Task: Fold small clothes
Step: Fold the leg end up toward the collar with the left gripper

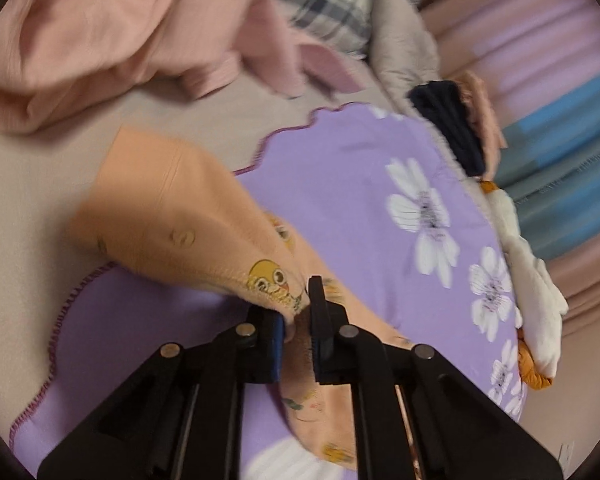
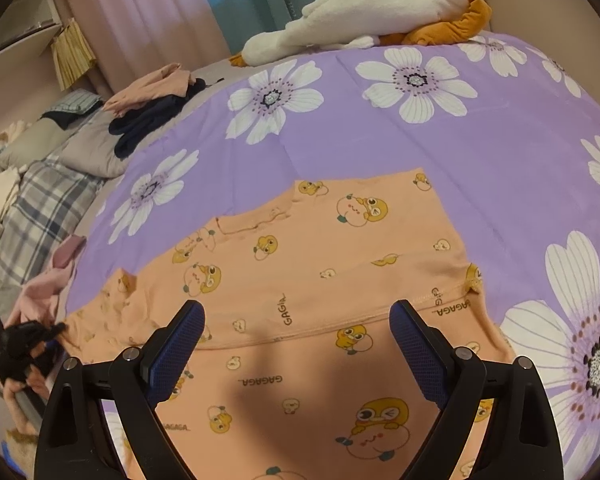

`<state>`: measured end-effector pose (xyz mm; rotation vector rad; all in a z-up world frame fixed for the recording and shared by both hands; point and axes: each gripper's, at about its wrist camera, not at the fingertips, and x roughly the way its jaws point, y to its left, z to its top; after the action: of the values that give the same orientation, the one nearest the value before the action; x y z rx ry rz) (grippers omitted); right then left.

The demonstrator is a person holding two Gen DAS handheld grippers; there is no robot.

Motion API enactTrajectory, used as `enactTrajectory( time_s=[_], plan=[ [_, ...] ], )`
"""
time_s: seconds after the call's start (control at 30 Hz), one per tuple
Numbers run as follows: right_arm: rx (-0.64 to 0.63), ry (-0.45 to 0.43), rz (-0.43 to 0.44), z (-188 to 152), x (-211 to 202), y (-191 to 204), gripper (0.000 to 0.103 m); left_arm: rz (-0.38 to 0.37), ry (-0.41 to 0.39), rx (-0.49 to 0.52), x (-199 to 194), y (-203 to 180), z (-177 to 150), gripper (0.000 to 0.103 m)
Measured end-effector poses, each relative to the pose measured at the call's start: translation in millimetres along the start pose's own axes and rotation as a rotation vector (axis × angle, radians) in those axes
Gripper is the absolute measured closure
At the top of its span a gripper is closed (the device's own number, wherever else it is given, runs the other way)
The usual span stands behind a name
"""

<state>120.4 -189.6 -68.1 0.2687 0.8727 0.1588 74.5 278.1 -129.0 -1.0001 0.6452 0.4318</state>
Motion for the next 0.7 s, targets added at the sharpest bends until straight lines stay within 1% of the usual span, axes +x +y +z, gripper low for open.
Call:
enactTrajectory(
  time_s=[0.07, 0.2, 0.33, 0.47, 0.53, 0.6, 0.63, 0.7],
  plan=[
    [0.003, -0.002, -0.001, 0, 0, -1, 0.01, -0.04, -0.003, 0.017, -7, -10, -3, 0.094],
    [0.011, -0.004, 0.001, 2, -1, -4, 0.01, -0.084, -0.02, 0.077, -18, -33, -9, 0.094],
    [0.012, -0.017, 0.004, 3, -6, -7, 0.01, -0.117, -0.018, 0.144, -24, -57, -18, 0.094],
    [0.036, -0.041, 0.007, 6, -13, -14, 0.01, -0.156, 0.012, 0.235, -25, -87, -34, 0.094],
    [0.067, -0.037, 0.041, 8, -16, -20, 0.01, -0.157, 0.037, 0.273, -23, -105, -44, 0.094],
    [0.1, -0.044, 0.083, 10, -20, -25, 0.01, -0.178, 0.054, 0.308, -23, -122, -54, 0.095],
    [0.109, -0.047, 0.09, 10, -21, -26, 0.01, -0.194, 0.064, 0.348, -23, -135, -63, 0.094],
    [0.11, -0.056, 0.088, 9, -25, -29, 0.01, -0.199, 0.069, 0.409, -23, -153, -77, 0.094]
  ],
)
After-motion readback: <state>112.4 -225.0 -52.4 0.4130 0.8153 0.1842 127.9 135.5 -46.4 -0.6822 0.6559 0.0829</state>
